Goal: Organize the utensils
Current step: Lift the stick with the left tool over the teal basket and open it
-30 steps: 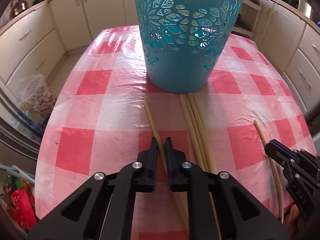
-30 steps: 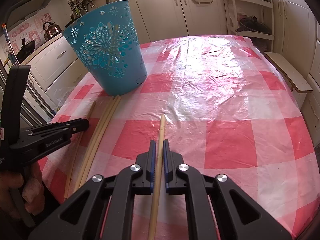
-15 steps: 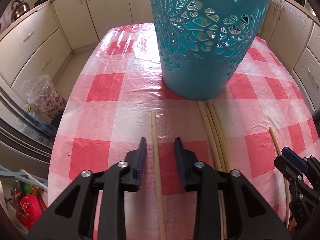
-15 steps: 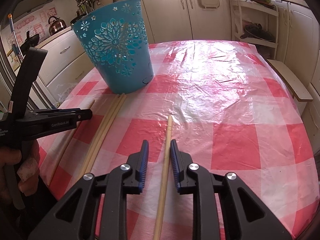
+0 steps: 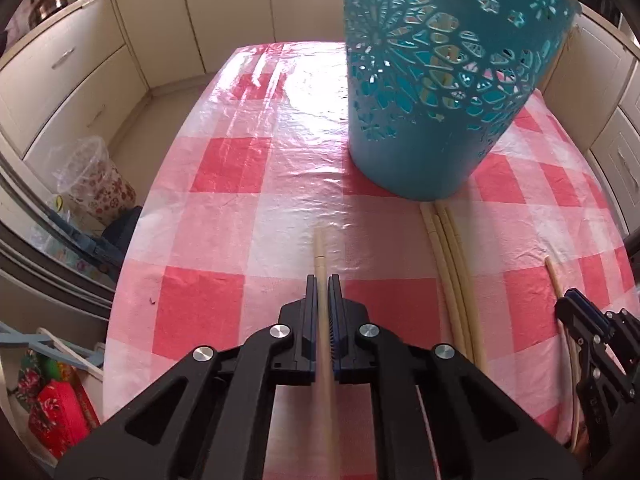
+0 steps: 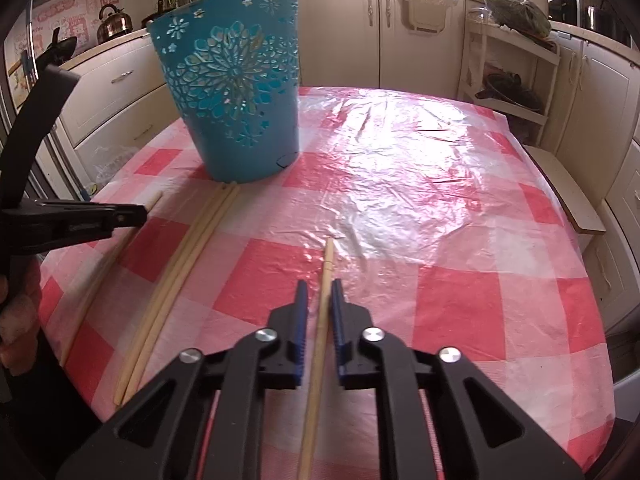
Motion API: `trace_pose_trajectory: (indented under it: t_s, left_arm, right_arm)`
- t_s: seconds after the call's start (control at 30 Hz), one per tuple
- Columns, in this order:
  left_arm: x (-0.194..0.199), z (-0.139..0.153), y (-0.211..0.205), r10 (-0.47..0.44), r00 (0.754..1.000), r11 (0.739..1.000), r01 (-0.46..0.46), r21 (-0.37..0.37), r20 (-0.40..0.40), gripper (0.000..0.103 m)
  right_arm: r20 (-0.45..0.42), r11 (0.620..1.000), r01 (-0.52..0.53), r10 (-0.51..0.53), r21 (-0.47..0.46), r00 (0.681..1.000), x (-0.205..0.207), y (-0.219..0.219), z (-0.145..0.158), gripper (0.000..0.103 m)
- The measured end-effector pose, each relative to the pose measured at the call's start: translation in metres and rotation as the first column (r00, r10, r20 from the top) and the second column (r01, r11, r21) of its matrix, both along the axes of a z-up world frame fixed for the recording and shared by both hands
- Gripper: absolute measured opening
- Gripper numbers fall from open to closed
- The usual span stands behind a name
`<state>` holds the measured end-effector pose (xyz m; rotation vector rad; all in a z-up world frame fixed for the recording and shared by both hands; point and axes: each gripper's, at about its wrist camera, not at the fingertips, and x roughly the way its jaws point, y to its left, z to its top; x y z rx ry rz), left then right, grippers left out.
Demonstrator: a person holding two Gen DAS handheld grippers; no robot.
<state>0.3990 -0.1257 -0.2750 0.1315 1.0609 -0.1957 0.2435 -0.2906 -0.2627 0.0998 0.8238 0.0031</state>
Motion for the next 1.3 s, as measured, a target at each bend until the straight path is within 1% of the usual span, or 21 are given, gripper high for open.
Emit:
trace_pose_trajectory:
  t_s: [0.07,0.1,0.17,0.23,0.3,0.4,0.47,0.63,0.73,0.9,1.0,1.07,1.2,1.3]
  left_arm:
    - [-0.005,0.003,0.01,0.018,1.0,0.998,-0.018,-0.063,-0.002,0.005]
    - [-0.008,0.007,0.014,0.024,1.0,0.997,-0.023,-0.079,0.009,0.005]
    - [-0.016,0.015,0.022,0.034,0.999,0.994,-0.03,-0.103,0.035,0.005]
    - [-0.025,0.029,0.03,0.039,0.997,0.987,-0.029,-0.158,0.062,0.005]
    - [-0.034,0.047,0.037,0.044,0.993,0.98,-0.022,-0.198,0.107,0.005]
    - [-0.045,0.078,0.044,0.053,0.982,0.967,-0.005,-0.256,0.18,0.005]
    - [-0.051,0.1,0.046,0.058,0.97,0.959,0.011,-0.283,0.236,0.005]
    - [-0.058,0.158,0.043,0.075,0.93,0.931,0.064,-0.358,0.361,0.005]
    - [-0.056,0.19,0.036,0.092,0.897,0.917,0.093,-0.388,0.432,0.005]
    - [-0.033,0.227,0.017,0.129,0.844,0.899,0.121,-0.421,0.52,0.005]
    - [-0.012,0.239,0.005,0.162,0.814,0.892,0.121,-0.436,0.558,0.005]
    - [0.005,0.243,0.0,0.196,0.8,0.882,0.11,-0.458,0.568,0.005]
    - [0.032,0.241,-0.01,0.258,0.768,0.869,0.081,-0.488,0.587,0.005]
    - [0.053,0.229,-0.019,0.283,0.761,0.866,0.059,-0.497,0.583,0.005]
  right_arm:
    - [-0.005,0.997,0.014,-0.014,0.07,1.0,0.0,-0.009,-0.001,0.006]
    - [-0.006,0.993,0.024,-0.024,0.115,1.0,-0.001,-0.015,-0.001,0.006]
    - [-0.005,0.985,0.041,-0.041,0.169,0.999,-0.003,-0.023,-0.002,0.006]
    - [0.003,0.977,0.046,-0.048,0.207,0.999,-0.005,-0.026,-0.001,0.006]
    - [0.015,0.973,0.052,-0.057,0.227,0.998,-0.007,-0.029,0.001,0.006]
    - [0.009,0.975,0.056,-0.059,0.214,0.998,-0.006,-0.029,0.002,0.006]
    - [-0.011,0.981,0.053,-0.051,0.188,0.999,-0.003,-0.026,0.0,0.006]
    - [-0.015,0.994,0.036,-0.034,0.101,0.999,-0.003,-0.015,0.001,0.006]
    - [-0.011,0.995,0.034,-0.033,0.095,0.999,-0.003,-0.015,0.0,0.006]
    - [-0.008,0.994,0.034,-0.033,0.107,0.999,-0.004,-0.018,0.0,0.006]
    - [-0.007,0.993,0.032,-0.031,0.111,0.999,-0.004,-0.019,0.0,0.006]
    - [-0.007,0.993,0.031,-0.03,0.117,1.0,-0.003,-0.019,0.0,0.006]
    - [-0.008,0.993,0.023,-0.023,0.117,1.0,-0.002,-0.019,0.0,0.006]
    - [-0.009,0.994,0.019,-0.018,0.107,1.0,0.0,-0.018,0.0,0.006]
